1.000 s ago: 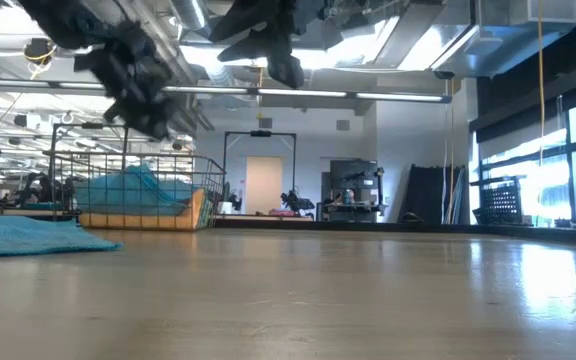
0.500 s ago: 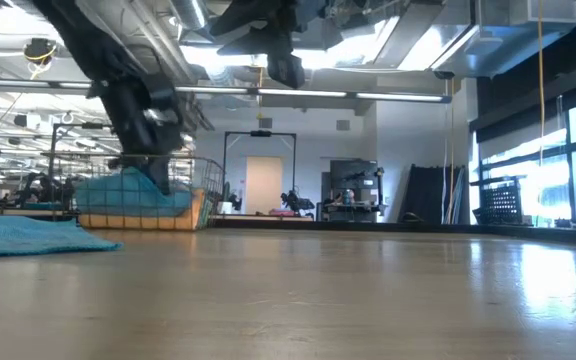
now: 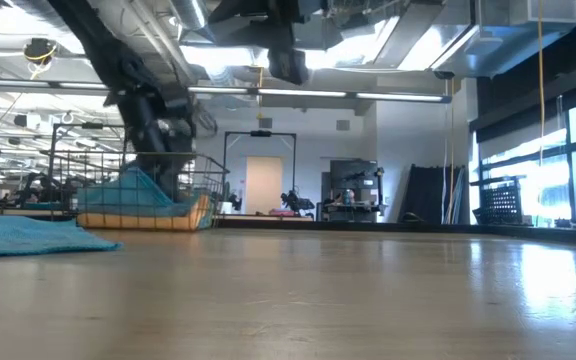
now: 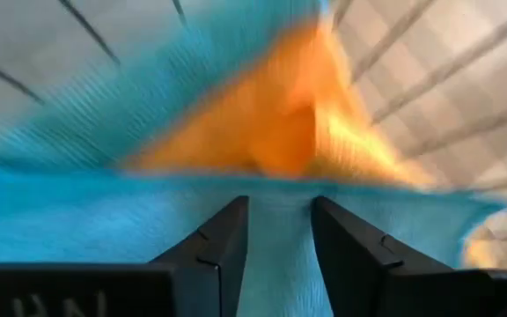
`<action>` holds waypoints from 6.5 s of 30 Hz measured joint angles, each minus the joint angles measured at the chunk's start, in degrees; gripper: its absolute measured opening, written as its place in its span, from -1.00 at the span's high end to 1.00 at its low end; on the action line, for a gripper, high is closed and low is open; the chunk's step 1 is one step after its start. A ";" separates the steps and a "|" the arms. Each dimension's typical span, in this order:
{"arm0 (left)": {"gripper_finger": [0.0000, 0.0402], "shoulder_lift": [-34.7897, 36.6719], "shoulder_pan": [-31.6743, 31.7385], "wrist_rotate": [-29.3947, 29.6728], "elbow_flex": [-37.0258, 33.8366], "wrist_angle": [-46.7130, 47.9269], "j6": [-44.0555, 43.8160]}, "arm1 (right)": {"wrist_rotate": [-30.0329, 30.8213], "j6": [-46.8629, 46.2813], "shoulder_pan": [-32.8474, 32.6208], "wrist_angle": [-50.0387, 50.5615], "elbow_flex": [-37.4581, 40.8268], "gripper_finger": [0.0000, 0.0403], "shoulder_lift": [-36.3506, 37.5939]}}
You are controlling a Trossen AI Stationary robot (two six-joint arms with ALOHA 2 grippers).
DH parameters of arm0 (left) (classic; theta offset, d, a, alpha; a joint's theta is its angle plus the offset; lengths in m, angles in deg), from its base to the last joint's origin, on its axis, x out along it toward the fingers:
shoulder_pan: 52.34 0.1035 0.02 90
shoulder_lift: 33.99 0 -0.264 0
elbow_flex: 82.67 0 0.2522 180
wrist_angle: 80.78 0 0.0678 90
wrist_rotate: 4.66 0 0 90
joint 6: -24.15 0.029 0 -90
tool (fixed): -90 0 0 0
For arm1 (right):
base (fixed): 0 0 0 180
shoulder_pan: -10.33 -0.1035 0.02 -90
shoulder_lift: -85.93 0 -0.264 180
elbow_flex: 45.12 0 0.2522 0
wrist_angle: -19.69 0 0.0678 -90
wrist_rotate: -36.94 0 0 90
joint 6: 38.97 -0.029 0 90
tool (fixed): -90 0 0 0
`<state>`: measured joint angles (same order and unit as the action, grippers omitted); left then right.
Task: Fold microfiber towels
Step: Put the folded light blue microfiber cloth into the wire basket, then fold the light blue microfiber cloth
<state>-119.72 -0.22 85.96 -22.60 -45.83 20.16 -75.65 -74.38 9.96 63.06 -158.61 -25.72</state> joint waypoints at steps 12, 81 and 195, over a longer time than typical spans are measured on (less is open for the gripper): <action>0.46 10.51 -0.87 0.48 9.55 13.08 -4.31 | -3.05 4.99 0.67 2.78 -0.02 0.50 0.66; 0.46 41.09 -49.02 4.41 25.98 48.81 -26.37 | 9.74 7.52 0.11 -13.75 -15.36 0.14 -25.91; 0.46 41.98 -49.05 4.57 26.02 48.64 -54.09 | 5.11 -23.03 7.13 -10.76 42.92 0.16 7.56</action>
<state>-77.74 -49.27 90.53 3.42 2.81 -33.93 -70.54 -97.41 17.09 52.30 -115.69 -18.17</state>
